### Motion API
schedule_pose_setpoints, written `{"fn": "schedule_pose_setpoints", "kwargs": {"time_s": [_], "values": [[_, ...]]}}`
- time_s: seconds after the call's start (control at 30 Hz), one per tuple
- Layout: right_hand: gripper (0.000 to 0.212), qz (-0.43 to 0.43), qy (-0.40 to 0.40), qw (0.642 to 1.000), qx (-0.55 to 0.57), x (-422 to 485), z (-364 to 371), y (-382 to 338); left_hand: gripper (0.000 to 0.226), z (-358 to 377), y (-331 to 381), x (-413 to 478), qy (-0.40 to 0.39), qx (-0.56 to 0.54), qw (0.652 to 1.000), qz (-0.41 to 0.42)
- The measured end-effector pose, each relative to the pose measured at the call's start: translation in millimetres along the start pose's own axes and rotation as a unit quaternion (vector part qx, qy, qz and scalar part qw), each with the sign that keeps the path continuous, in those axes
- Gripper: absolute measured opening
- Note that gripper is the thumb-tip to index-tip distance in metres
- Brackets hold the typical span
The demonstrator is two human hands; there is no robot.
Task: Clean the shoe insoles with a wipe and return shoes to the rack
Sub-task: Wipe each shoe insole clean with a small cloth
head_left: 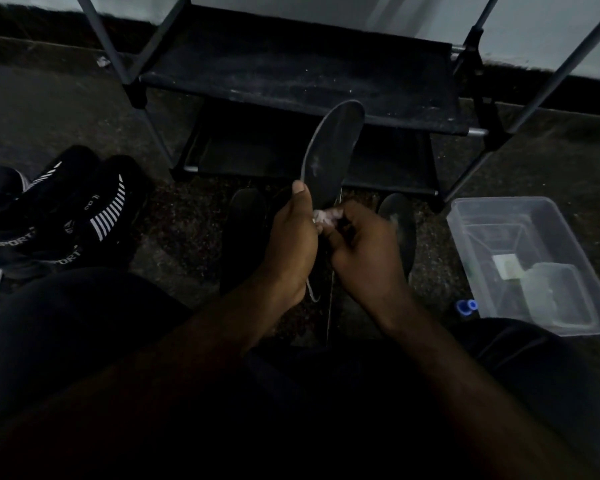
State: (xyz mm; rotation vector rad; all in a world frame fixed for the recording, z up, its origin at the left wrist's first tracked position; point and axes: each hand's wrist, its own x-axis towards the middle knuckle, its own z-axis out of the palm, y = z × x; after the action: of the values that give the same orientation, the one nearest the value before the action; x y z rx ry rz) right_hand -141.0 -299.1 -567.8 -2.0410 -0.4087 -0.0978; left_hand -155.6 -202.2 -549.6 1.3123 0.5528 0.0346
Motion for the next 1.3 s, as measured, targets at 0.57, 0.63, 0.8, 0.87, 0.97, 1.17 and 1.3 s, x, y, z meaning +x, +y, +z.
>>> {"fn": "schedule_pose_setpoints", "kwargs": {"time_s": [0.57,0.63,0.8,0.87,0.97,1.17,1.3], "values": [[0.005,-0.057,-0.024,0.995,-0.073,-7.5,8.5,-5.1,0.057,-3.6,7.8,4.1,0.038,-0.023,0.999,0.017],[0.010,-0.034,0.007,0.997,-0.072,-0.1,0.7,-1.3,0.054,-0.9,3.5,0.4,0.023,-0.010,1.000,0.016],[0.010,-0.016,0.063,0.995,-0.073,6.9,-9.3,0.3,0.054,4.3,3.5,-3.4,-0.013,-0.021,1.000,0.000],[0.006,-0.042,0.032,0.996,-0.069,0.9,-3.4,-2.7,0.057,1.1,3.9,-1.8,-0.004,-0.026,1.000,-0.002],[0.009,-0.071,-0.009,0.995,-0.063,-4.8,2.0,-6.1,0.058,-3.2,4.7,0.5,0.018,-0.053,0.998,-0.008],[0.012,0.009,0.065,0.996,-0.066,14.0,-10.7,0.5,0.060,-1.8,6.9,6.9,-0.002,-0.084,0.996,-0.034],[0.007,0.135,0.075,0.977,0.145,20.9,-22.5,-0.1,0.056,-3.7,13.1,5.8,-0.041,-0.141,0.986,-0.082]]}}
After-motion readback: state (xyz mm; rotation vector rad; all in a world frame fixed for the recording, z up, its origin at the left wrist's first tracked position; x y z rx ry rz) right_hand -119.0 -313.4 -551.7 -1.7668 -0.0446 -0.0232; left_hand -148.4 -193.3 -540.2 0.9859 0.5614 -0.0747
